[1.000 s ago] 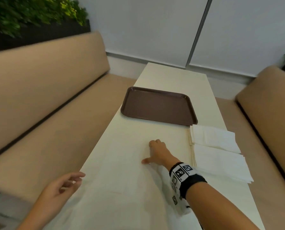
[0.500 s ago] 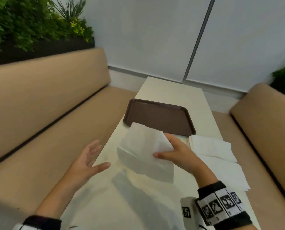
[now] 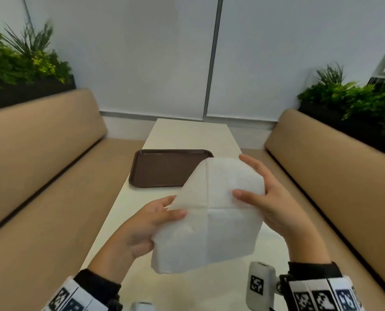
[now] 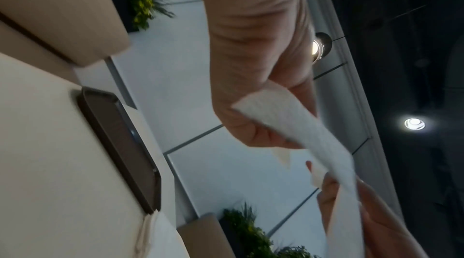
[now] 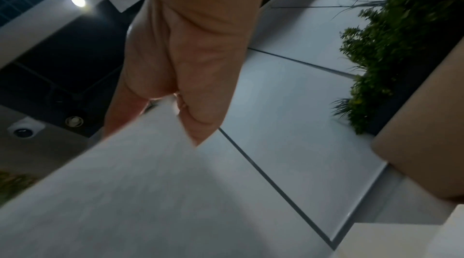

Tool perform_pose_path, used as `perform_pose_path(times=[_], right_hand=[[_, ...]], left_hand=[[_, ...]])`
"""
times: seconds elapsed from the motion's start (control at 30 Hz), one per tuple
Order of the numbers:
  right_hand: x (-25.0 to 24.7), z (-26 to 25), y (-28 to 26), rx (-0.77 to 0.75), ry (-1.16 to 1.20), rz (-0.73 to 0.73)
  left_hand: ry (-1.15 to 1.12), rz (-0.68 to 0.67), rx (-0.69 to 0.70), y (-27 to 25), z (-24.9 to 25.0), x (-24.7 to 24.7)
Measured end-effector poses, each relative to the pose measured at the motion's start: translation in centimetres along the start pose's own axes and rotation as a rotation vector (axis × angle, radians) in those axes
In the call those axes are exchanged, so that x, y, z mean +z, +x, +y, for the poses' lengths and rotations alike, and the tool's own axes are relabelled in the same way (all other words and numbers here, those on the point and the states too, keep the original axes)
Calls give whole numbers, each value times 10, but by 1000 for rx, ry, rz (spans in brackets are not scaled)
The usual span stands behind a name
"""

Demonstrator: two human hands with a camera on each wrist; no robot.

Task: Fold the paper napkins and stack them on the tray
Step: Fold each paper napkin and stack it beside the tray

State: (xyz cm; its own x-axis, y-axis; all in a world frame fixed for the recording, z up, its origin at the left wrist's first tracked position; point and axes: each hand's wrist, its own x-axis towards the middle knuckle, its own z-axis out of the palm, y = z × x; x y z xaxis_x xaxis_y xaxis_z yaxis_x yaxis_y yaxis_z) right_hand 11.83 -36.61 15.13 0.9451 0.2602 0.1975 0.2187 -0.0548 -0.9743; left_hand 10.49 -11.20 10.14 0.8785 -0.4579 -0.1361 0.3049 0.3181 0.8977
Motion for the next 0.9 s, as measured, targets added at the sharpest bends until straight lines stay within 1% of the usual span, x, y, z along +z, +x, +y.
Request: perform_pose_path(times=[0.13,0.27,0.33,0.4,0.5,0.53,0.6,0.63,0.67,0.7,0.73,0.83,0.9], right_hand=[[-5,11,-17,32,63,3],[-7,13,-25,-14,16,57],[-10,13,-28,-45,1,67],[-11,11,-30,-91,14,89],[-13,12,-28,-139,56,147],[-14,13,-28,-150,80,161],[-15,14,-28,-176,100,164],[-14,13,-28,-185,98,158],[-13,13,-27,-193,94,160],[-12,12,-26,-206,95,161],[-11,11,-26,-217,88,167],[-13,12,-25,-228,31,137],[-14,12,-27,-194,60,96]], left_hand=[[-47,93,49,6,-3,10],[27,94,97,1,-1,12],[85,102,167,-3,4,11],[196,125,271,-9,10,14],[337,217,428,-15,22,23],[403,253,468,-18,27,26],[463,282,514,-25,35,29],[490,264,547,-27,40,30],[501,210,576,-28,43,28],[517,154,579,-27,44,23],[551,134,576,-27,47,20],[558,119,532,-26,51,15],[591,139,526,-27,53,14]])
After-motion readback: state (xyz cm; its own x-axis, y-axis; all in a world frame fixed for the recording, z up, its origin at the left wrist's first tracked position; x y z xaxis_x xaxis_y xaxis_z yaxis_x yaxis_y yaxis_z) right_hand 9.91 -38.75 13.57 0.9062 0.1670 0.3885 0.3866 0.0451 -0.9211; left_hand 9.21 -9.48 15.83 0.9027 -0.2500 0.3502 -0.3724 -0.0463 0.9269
